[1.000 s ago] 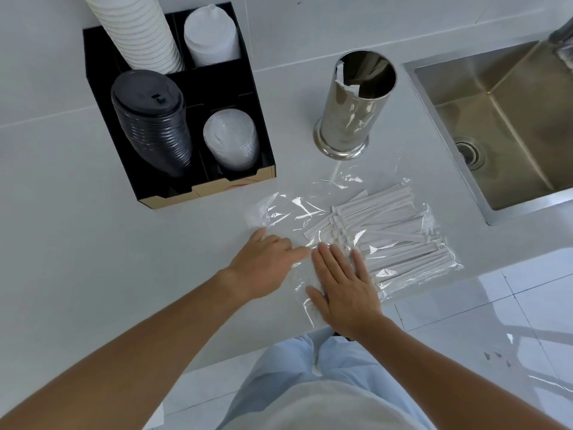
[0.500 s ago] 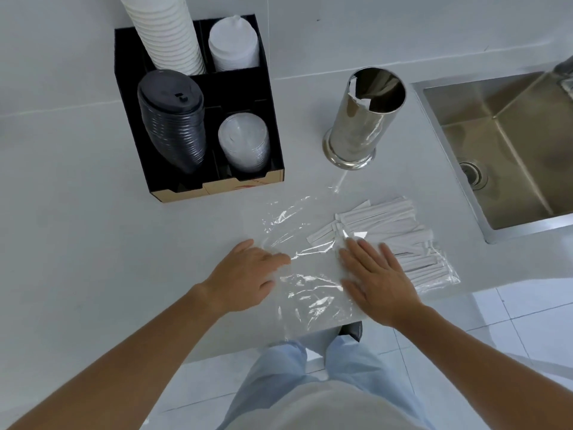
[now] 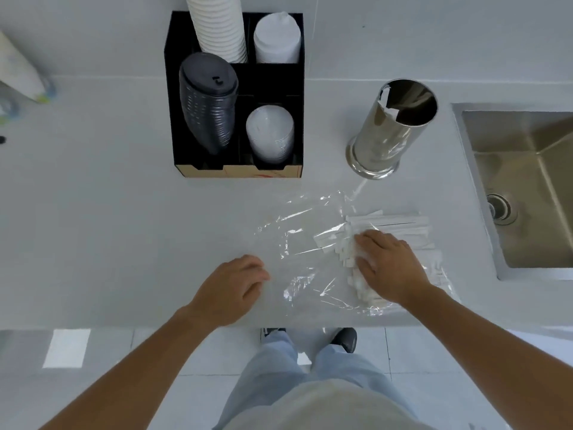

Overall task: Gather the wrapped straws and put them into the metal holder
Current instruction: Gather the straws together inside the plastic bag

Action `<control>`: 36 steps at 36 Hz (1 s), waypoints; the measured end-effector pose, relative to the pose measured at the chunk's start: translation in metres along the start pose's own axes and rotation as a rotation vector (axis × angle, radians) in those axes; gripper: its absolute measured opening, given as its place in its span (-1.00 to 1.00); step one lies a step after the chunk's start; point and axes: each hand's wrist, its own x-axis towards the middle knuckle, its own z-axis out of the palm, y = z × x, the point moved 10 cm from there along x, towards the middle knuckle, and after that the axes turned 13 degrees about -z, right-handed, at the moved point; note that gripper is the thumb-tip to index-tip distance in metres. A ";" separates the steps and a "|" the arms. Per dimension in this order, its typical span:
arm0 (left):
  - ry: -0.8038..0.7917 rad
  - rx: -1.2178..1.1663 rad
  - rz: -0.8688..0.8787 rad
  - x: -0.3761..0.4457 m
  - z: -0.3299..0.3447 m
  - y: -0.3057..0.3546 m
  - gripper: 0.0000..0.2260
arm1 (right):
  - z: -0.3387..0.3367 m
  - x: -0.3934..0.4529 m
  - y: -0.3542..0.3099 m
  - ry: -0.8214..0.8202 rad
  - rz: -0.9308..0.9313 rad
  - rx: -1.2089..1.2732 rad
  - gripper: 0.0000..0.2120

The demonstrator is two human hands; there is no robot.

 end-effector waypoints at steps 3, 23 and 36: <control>0.046 -0.123 -0.171 -0.011 0.005 -0.010 -0.86 | -0.008 0.012 0.011 0.001 -0.029 0.008 -0.63; -0.418 -1.029 -0.995 -0.083 0.145 0.048 -0.77 | -0.017 0.081 0.081 -0.120 -0.012 0.074 -0.56; -0.244 -1.459 -1.320 -0.084 0.169 0.074 -0.75 | -0.022 0.109 0.074 -0.205 -0.106 -0.061 -0.82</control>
